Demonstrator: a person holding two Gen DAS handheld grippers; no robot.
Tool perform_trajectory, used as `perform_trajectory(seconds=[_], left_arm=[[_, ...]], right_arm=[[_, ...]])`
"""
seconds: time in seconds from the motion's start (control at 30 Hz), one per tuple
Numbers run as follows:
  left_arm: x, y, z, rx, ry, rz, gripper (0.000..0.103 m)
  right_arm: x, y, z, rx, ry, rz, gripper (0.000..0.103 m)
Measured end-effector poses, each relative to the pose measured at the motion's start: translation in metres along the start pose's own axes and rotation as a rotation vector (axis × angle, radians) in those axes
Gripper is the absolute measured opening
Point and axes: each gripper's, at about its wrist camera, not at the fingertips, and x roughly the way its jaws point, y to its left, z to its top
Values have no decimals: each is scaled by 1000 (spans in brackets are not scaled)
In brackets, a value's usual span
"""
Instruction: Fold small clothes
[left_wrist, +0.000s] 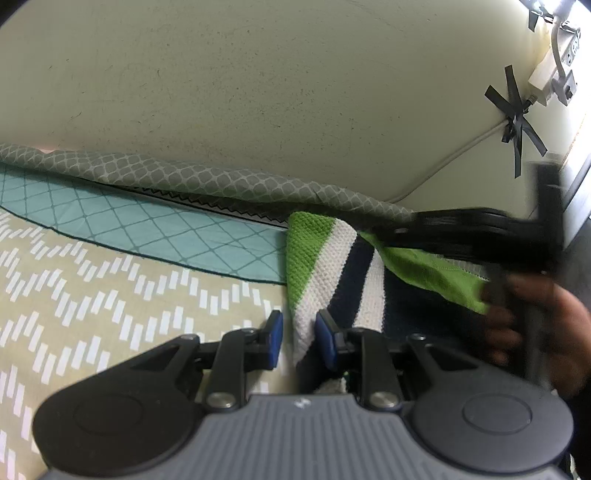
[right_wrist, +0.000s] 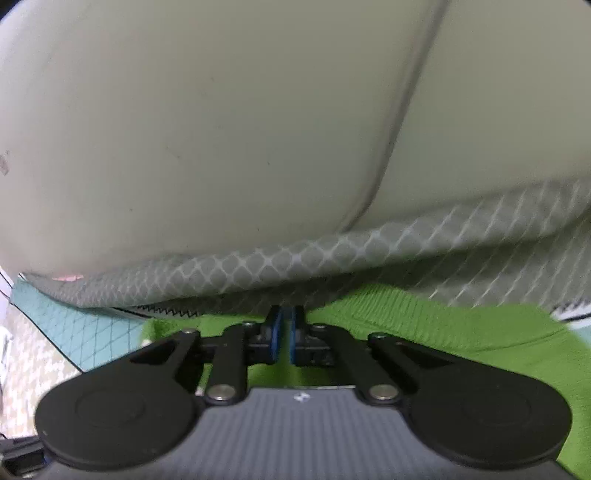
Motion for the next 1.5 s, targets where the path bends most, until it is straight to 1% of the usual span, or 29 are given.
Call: perform_trajectory(seconds=[0.03, 0.07, 0.1, 0.13, 0.17, 0.23, 0.27, 0.33, 0.4, 0.43, 0.47, 0.53, 0.57, 0.63, 0.7, 0.8, 0.87, 0.97, 1.03, 1.07, 1.1, 1.13, 1.17, 1.2, 1.23, 1.3, 1.37, 1.5], left_arm=[[0, 0, 0, 0, 0, -3, 23], [-1, 0, 1, -1, -1, -6, 27], [-3, 0, 0, 0, -9, -7, 30], [-6, -1, 0, 5, -23, -1, 38], [-8, -2, 0, 12, -40, 8, 42], [-12, -3, -1, 25, -60, 15, 42], [-14, -3, -2, 28, -65, 21, 42], [-15, -5, -1, 37, -59, 41, 42], [-23, -7, -1, 38, -29, 58, 42], [-32, -7, -4, 45, -22, 54, 42], [-45, -8, -9, 67, -18, 49, 42], [-74, -9, -22, 135, 6, 37, 42], [-91, -9, -31, 168, 20, 25, 42], [-125, -7, -51, 220, 57, -14, 43], [-159, -3, -74, 243, 91, -47, 43], [-202, 3, -107, 252, 139, -93, 43], [-223, 6, -127, 255, 165, -103, 43], [-242, 3, -148, 254, 194, -115, 43], [-248, 0, -159, 252, 212, -129, 43], [-248, -2, -164, 254, 227, -130, 41], [-248, -5, -169, 267, 225, -114, 39], [-251, -7, -174, 296, 199, -87, 11], [-253, -8, -174, 309, 201, -83, 10], [-254, -7, -170, 280, 203, -100, 10], [-260, -3, -165, 240, 195, -128, 10], [-276, 7, -152, 166, 153, -188, 10], [-288, 13, -138, 107, 109, -242, 9], [-293, 20, -115, 23, 54, -303, 9]], right_arm=[[-20, 1, -4, -12, -33, 10, 19], [-47, -4, -12, -24, -63, 25, 39], [-71, -7, -20, -35, -93, 34, 40], [-97, -13, -32, -45, -118, 46, 39], [-125, -17, -47, -42, -141, 51, 39], [-174, -29, -71, -22, -174, 40, 39], [-203, -41, -90, -9, -190, 13, 39], [-248, -51, -133, 27, -212, -42, 39], [-293, -67, -175, 83, -203, -84, 39], [-314, -74, -197, 119, -184, -99, 41], [-330, -74, -218, 151, -167, -94, 41], [-354, -75, -252, 208, -125, -40, 41], [-351, -76, -269, 240, -115, -7, 41], [-358, -70, -288, 284, -88, 73, 41], [-363, -65, -301, 308, -70, 126, 41], [-367, -60, -310, 307, -55, 138, 41], [-368, -59, -317, 322, -50, 155, 41], [-367, -54, -326, 332, -53, 189, 41], [-364, -50, -329, 332, -48, 206, 41], [-368, -54, -331, 334, -42, 222, 41], [-367, -52, -332, 337, -41, 238, 41], [-362, -48, -330, 343, -24, 258, 28], [-363, -47, -332, 343, -11, 275, 17], [-367, -45, -332, 337, -20, 278, 16], [-376, -43, -331, 330, -48, 285, 15], [-402, -45, -322, 325, -149, 307, 14], [-418, -45, -311, 312, -211, 298, 13], [-419, -45, -289, 286, -261, 267, 13]])
